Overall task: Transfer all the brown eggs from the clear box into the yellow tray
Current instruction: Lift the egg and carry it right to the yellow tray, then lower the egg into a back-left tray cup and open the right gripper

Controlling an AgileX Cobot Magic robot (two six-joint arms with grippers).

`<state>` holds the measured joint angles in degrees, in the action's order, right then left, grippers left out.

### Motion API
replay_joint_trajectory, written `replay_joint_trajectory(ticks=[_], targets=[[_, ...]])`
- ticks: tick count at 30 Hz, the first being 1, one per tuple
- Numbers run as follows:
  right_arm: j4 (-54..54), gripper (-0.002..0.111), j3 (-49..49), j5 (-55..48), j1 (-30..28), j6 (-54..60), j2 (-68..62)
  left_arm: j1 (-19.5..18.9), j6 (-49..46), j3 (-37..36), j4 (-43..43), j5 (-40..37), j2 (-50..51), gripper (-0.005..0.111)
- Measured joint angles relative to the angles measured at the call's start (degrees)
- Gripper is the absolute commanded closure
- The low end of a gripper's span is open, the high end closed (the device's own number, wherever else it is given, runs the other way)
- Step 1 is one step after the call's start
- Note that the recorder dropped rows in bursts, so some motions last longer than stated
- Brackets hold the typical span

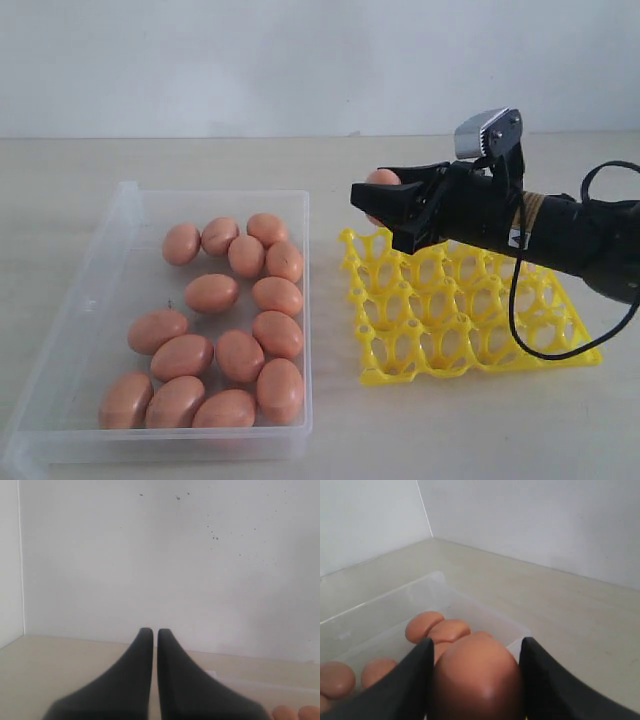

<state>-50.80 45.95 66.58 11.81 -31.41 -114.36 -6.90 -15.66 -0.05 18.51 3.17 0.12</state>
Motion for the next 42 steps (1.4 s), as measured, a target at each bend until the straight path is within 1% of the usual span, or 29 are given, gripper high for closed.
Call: replay_joint_trajectory(ticks=[6, 12, 23, 27, 33, 42], targets=[[-0.60, 0.109, 2.31, 0.15, 0.00, -0.60, -5.04, 0.00, 0.00, 0.00, 0.00, 0.00, 0.00, 0.103], [-0.60, 0.109, 4.57, -2.20, 0.00, -0.60, -8.16, 0.00, 0.00, 0.00, 0.00, 0.00, 0.00, 0.103], [2.28, 0.109, 5.77, -3.05, 0.00, 1.43, -9.88, 0.00, 0.00, 0.00, 0.00, 0.00, 0.00, 0.103], [4.25, 0.109, 6.41, -5.96, 1.36, 3.16, -9.91, 0.00, 0.00, 0.00, 0.00, 0.00, 0.00, 0.103], [3.89, 0.109, 9.55, -11.15, 4.63, 3.33, -10.28, 0.00, 0.00, 0.00, 0.00, 0.00, 0.00, 0.103], [6.89, 0.109, 10.01, -16.74, 4.91, 2.72, -10.28, 0.00, 0.00, 0.00, 0.00, 0.00, 0.00, 0.103]])
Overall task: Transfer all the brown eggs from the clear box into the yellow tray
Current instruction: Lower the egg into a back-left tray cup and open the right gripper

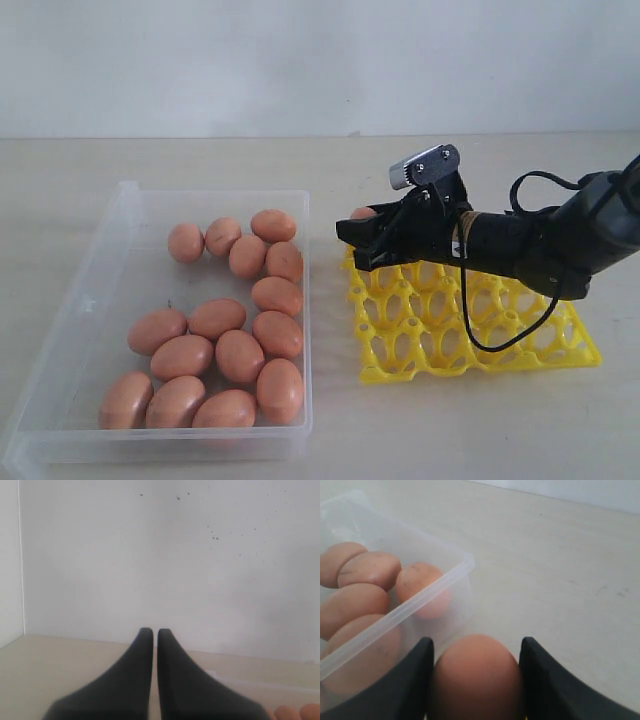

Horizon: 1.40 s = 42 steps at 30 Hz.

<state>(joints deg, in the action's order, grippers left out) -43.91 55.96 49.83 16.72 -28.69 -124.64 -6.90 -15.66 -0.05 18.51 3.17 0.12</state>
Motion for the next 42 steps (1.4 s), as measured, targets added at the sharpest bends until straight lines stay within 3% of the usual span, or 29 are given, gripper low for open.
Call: replay_joint_trajectory(ticks=[6, 8, 13, 15, 25, 34, 36, 39, 42], targets=[[0.51, 0.103, 0.00, -0.09, 0.08, -1.57, 0.00, 0.00, 0.00, 0.00, 0.00, 0.00, 0.00, 0.103], [0.60, 0.092, 0.00, -0.09, 0.08, -2.54, 0.00, 0.00, 0.00, 0.00, 0.00, 0.00, 0.00, 0.103], [0.30, 0.051, 0.00, 0.39, 0.08, -5.77, 0.00, 0.00, 0.00, 0.00, 0.00, 0.00, 0.00, 0.103], [0.05, 0.047, 0.00, 0.39, 0.08, -6.46, 0.00, 0.00, 0.00, 0.00, 0.00, 0.00, 0.00, 0.103], [0.06, 0.048, 0.07, -1.47, 0.08, -7.18, 0.78, 0.00, 0.00, 0.00, 0.00, 0.00, 0.00, 0.103], [-6.07, 0.049, 0.07, -8.20, -0.13, -14.84, 10.48, 0.00, 0.00, 0.00, 0.00, 0.00, 0.00, 0.103], [-9.57, 0.060, 0.07, -7.81, -0.13, -18.57, 13.24, 0.00, 0.00, 0.00, 0.00, 0.00, 0.00, 0.103], [-15.60, 0.102, 0.07, -6.06, 1.43, -23.28, 16.90, 0.00, 0.00, 0.00, 0.00, 0.00, 0.00, 0.103], [-21.61, 0.109, 1.11, -6.52, 5.52, -26.23, 19.92, 0.00, 0.00, 0.00, 0.00, 0.00, 0.00, 0.103]])
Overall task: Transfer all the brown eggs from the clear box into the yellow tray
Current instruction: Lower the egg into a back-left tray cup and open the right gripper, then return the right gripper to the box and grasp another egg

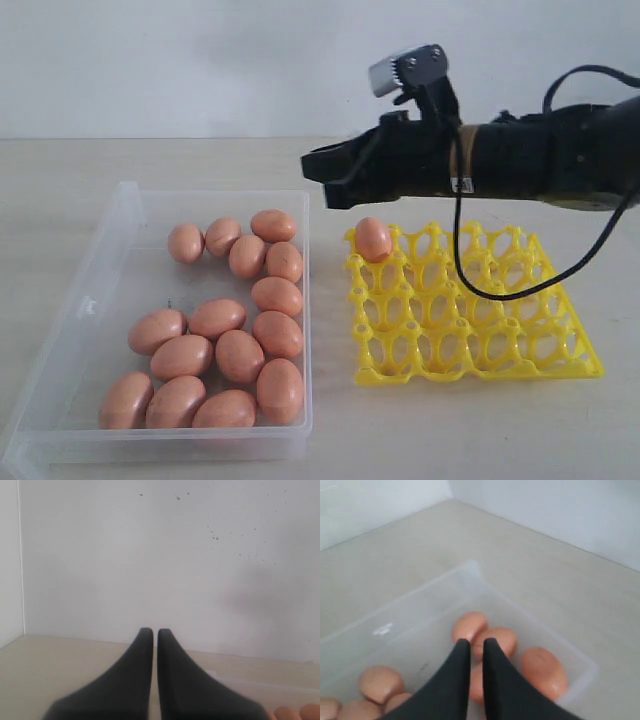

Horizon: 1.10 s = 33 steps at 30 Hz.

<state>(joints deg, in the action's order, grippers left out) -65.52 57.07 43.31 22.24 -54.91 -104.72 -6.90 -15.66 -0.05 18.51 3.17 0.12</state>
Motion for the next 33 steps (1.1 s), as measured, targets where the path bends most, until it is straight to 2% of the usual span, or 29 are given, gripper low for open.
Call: replay_joint_trajectory(ticks=[2, 4, 5, 6, 7, 8, 10, 13, 19, 21, 22, 25, 28, 29, 30, 32, 33], targets=[[-5.04, 0.109, 2.88, -4.02, 3.64, -4.80, 1.14, 0.00, 0.00, 0.00, 0.00, 0.00, 0.00, 0.103], [-13.54, 0.109, 7.47, -12.73, 7.98, -15.02, 1.24, 0.00, 0.00, 0.00, 0.00, 0.00, 0.00, 0.103], [-18.54, 0.109, 9.46, -16.39, 10.02, -20.88, 1.24, 0.00, 0.00, 0.00, 0.00, 0.00, 0.00, 0.103], [-27.86, 0.109, 14.37, -20.76, 12.86, -35.06, -0.04, 0.00, 0.00, 0.00, 0.00, 0.00, 0.00, 0.103], [-29.65, 0.109, 16.33, -19.69, 13.42, -39.10, -0.82, 0.00, 0.00, 0.00, 0.00, 0.00, 0.00, 0.103], [-32.01, 0.109, 21.23, -13.97, 13.94, -44.88, -3.12, 0.00, 0.00, 0.00, 0.00, 0.00, 0.00, 0.103], [-33.02, 0.109, 26.50, -6.69, 14.29, -48.81, -7.16, 0.00, 0.00, 0.00, 0.00, 0.00, 0.00, 0.103], [-34.14, 0.109, 27.26, -10.19, 14.40, -47.43, -10.40, 0.00, 0.00, 0.00, 0.00, 0.00, 0.00, 0.103], [-34.83, 0.109, 19.05, -51.97, 14.40, -30.82, -4.24, 0.00, 0.00, 0.00, 0.00, 0.00, 0.00, 0.103], [-30.77, 0.109, 16.08, -62.77, 14.40, -16.92, -0.93, 0.00, 0.00, 0.00, 0.00, 0.00, 0.00, 0.103], [-27.21, 0.109, 15.39, -64.65, 14.40, -11.52, -0.17, 0.00, 0.00, 0.00, 0.00, 0.00, 0.00, 0.103], [-10.36, 0.109, 14.72, -68.76, 14.65, 14.74, 0.45, 0.00, 0.00, 0.00, 0.00, 0.00, 0.00, 0.103], [17.85, 0.109, 14.72, -70.06, 16.28, 54.21, 0.45, 0.00, 0.00, 0.00, 0.00, 0.00, 0.00, 0.103], [32.14, 0.109, 14.72, -70.90, 17.17, 68.18, 0.45, 0.00, 0.00, 0.00, 0.00, 0.00, 0.00, 0.103], [41.76, 0.109, 15.02, -72.13, 18.05, 81.14, 0.45, 0.00, 0.00, 0.00, 0.00, 0.00, 0.00, 0.103], [64.14, 0.109, 16.95, -75.91, 19.54, 101.82, -0.10, 0.00, 0.00, 0.00, 0.00, 0.00, 0.00, 0.103], [73.30, 0.109, 18.40, -77.42, 19.90, 107.75, -0.43, 0.00, 0.00, 0.00, 0.00, 0.00, 0.00, 0.103]])
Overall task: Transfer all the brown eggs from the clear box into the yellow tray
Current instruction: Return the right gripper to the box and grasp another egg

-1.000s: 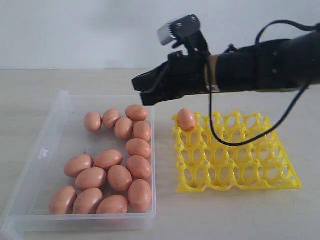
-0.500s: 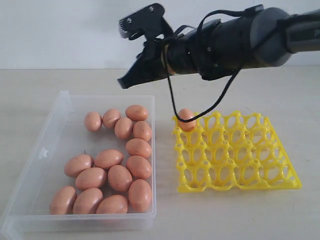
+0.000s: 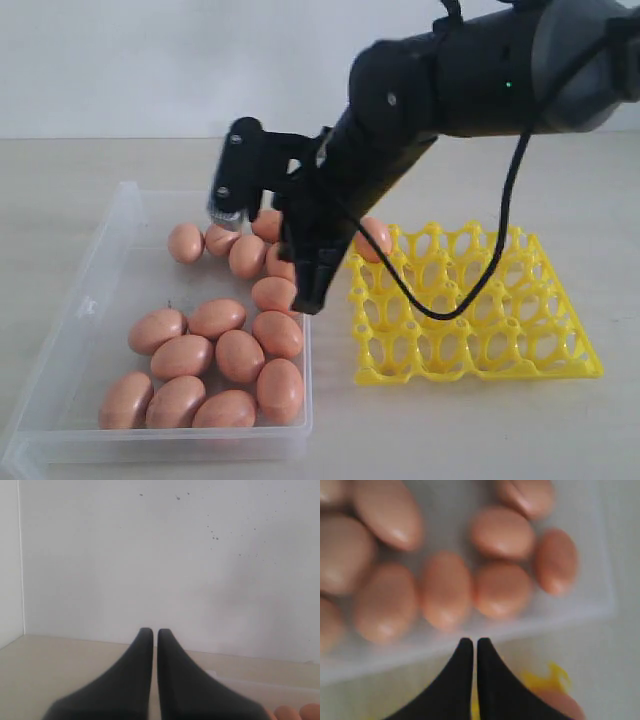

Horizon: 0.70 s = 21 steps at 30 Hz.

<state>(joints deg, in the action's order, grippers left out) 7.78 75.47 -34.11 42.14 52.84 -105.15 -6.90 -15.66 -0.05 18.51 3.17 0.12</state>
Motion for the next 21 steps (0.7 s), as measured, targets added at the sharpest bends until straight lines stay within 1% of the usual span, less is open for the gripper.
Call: replay_joint_trajectory(ticks=[2, 5, 9, 11, 13, 15, 18, 20, 21], targets=[[12.24, 0.109, 3.85, -3.49, 0.43, 9.09, -1.42, 0.00, 0.00, 0.00, 0.00, 0.00, 0.00, 0.103], [18.72, 0.109, 10.15, -8.40, 0.75, 11.82, -4.25, 0.00, 0.00, 0.00, 0.00, 0.00, 0.00, 0.103], [19.25, 0.109, 16.04, -14.50, 2.28, 11.80, -9.14, 0.00, 0.00, 0.00, 0.00, 0.00, 0.00, 0.103], [17.07, 0.108, 17.57, -14.19, 3.94, 11.80, -11.54, 0.00, 0.00, 0.00, 0.00, 0.00, 0.00, 0.103], [12.46, 0.105, 18.13, -12.35, 5.50, 11.26, -13.26, 0.00, 0.00, 0.00, 0.00, 0.00, 0.00, 0.103], [7.09, 0.096, 18.27, -10.17, 6.79, 8.62, -14.35, 0.00, 0.00, 0.00, 0.00, 0.00, 0.00, 0.103], [0.28, 0.072, 18.48, -8.46, 7.17, 3.72, -15.82, 0.00, 0.00, 0.00, 0.00, 0.00, 0.00, 0.103], [-1.63, 0.057, 18.48, -8.08, 7.17, 2.30, -16.38, 0.00, 0.00, 0.00, 0.00, 0.00, 0.00, 0.103], [-2.01, 0.052, 18.53, -7.91, 7.17, 2.03, -16.75, 0.00, 0.00, 0.00, 0.00, 0.00, 0.00, 0.103]])
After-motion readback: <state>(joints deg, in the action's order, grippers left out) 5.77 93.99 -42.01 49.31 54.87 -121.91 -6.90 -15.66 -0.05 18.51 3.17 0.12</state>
